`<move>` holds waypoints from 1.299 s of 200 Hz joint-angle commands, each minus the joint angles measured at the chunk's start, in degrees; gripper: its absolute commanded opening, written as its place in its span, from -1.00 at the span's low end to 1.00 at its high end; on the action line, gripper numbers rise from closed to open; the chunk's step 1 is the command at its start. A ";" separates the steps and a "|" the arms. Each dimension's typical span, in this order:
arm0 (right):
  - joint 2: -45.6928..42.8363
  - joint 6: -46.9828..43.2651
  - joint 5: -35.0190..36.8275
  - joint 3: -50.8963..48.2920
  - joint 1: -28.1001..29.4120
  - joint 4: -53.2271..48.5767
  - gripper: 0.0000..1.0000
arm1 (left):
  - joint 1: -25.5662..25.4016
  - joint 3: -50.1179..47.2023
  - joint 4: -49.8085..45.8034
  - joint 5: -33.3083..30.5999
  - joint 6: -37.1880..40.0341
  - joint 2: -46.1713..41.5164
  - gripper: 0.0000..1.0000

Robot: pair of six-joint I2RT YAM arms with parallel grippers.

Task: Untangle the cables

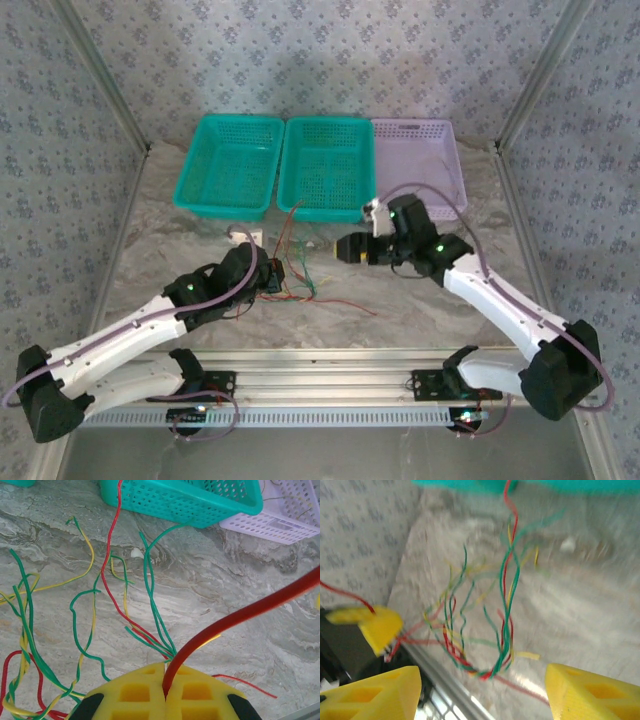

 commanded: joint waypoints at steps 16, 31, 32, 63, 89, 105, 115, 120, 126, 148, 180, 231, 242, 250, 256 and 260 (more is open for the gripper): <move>-1.05 2.79 1.68 -5.03 5.58 9.33 0.39 | -0.48 -0.91 4.89 0.02 -1.50 -1.43 -1.00; 1.47 3.83 0.97 -6.81 6.47 12.76 0.38 | -0.64 -1.43 5.67 0.40 -1.72 -1.57 -1.00; 1.65 4.49 1.01 -6.87 6.55 12.99 0.38 | -0.64 -1.44 5.74 0.43 -1.77 -1.59 -1.00; 6.79 2.80 5.11 -5.56 9.13 14.86 0.38 | -2.17 -2.10 7.19 0.85 -1.15 -2.03 -1.00; 11.22 -0.74 8.76 -2.55 9.97 13.37 0.38 | -3.26 -2.27 7.04 0.59 -0.33 -2.97 -1.00; 14.14 -2.65 11.43 -0.87 10.08 12.07 0.38 | -3.54 -2.47 6.87 0.77 -0.09 -3.36 -1.00; 16.06 -3.66 12.07 -0.07 10.06 12.03 0.38 | -3.70 -2.65 6.95 0.87 0.04 -3.59 -1.00; 17.05 -3.81 12.28 0.28 10.05 12.16 0.38 | -3.80 -2.76 7.08 0.82 0.12 -3.76 -1.00; 18.21 -3.82 12.11 0.71 10.05 12.55 0.38 | -3.89 -2.92 7.10 0.81 0.02 -3.94 -1.00; 22.09 -4.00 11.23 2.50 10.45 13.85 0.37 | -3.99 -2.95 7.13 0.66 0.33 -4.29 -1.00; 25.97 -5.58 11.97 5.16 11.88 12.77 0.36 | -3.99 -2.51 6.65 0.47 1.09 -4.60 -1.00; 21.07 -9.30 15.99 3.00 12.60 13.03 0.37 | -4.07 -2.54 3.76 0.64 2.90 -4.77 -1.00; 21.16 -9.71 15.97 3.57 12.66 12.90 0.39 | -4.07 -2.97 3.69 0.65 2.98 -5.10 -1.00; 22.03 -9.63 15.31 4.28 12.63 12.93 0.38 | -4.07 -3.33 3.86 0.68 2.95 -5.37 -1.00; 22.97 -9.29 14.85 4.86 12.85 12.73 0.38 | -4.07 -3.57 4.04 0.65 2.94 -5.64 -1.00; 23.56 -9.19 14.55 5.11 12.98 12.82 0.38 | -4.07 -3.64 4.13 0.65 2.96 -5.71 -1.00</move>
